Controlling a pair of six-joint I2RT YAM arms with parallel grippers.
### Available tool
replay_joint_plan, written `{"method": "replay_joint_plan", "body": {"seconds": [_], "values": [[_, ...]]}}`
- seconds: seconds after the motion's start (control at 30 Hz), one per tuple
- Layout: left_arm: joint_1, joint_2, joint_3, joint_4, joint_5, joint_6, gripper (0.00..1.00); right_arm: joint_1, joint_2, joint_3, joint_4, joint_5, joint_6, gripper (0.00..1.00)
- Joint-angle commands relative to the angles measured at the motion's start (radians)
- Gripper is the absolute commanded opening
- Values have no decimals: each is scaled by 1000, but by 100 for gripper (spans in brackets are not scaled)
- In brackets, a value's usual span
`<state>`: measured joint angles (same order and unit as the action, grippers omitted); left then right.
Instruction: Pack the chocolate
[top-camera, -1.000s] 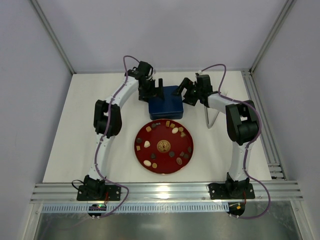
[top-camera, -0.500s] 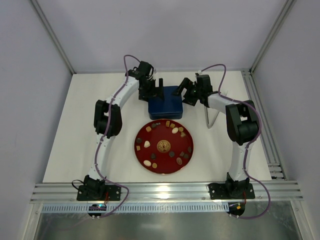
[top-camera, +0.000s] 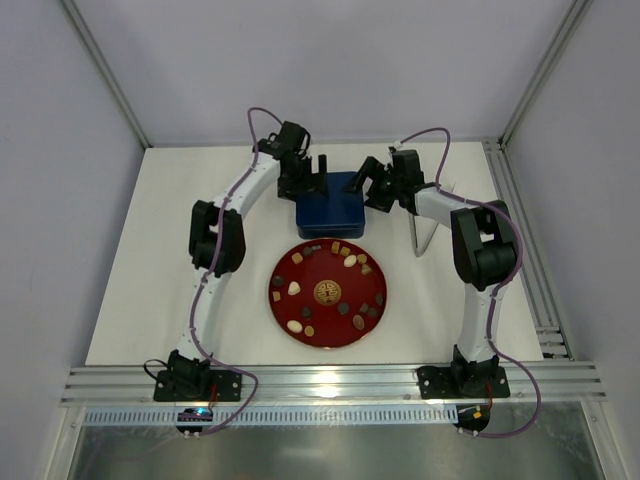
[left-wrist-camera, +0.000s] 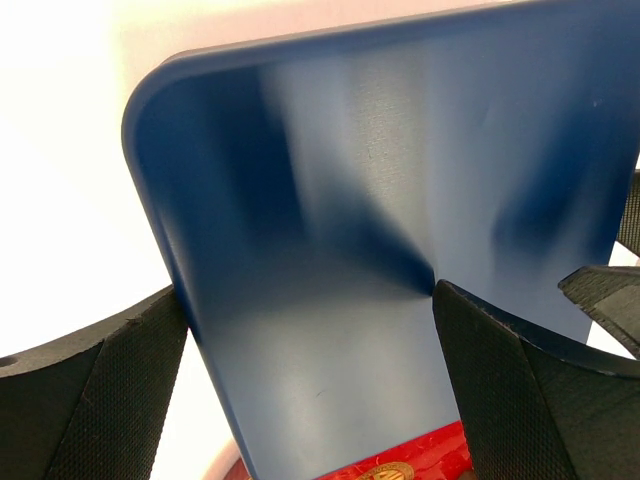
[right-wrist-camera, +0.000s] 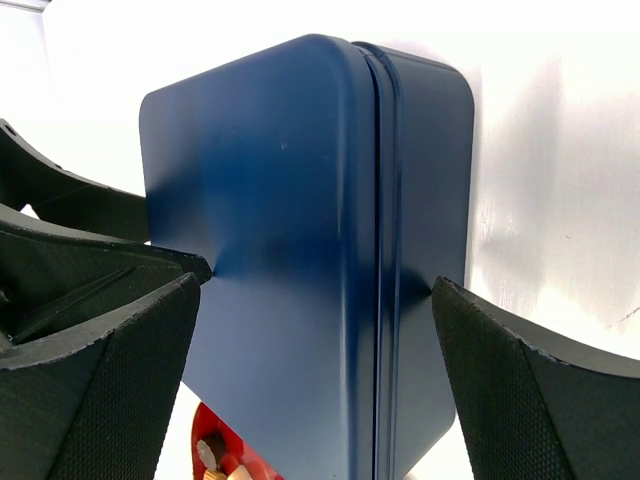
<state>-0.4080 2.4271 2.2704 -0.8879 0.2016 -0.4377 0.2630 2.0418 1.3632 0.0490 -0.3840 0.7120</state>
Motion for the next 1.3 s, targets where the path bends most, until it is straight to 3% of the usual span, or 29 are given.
{"method": "replay_joint_plan", "body": {"seconds": [0.0, 1.27], "values": [[-14, -28, 35, 1, -54, 10, 100, 13, -52, 13, 8, 5, -26, 97], [-83, 20, 133, -75, -159, 48, 100, 35, -34, 53, -58, 46, -52, 96]]}}
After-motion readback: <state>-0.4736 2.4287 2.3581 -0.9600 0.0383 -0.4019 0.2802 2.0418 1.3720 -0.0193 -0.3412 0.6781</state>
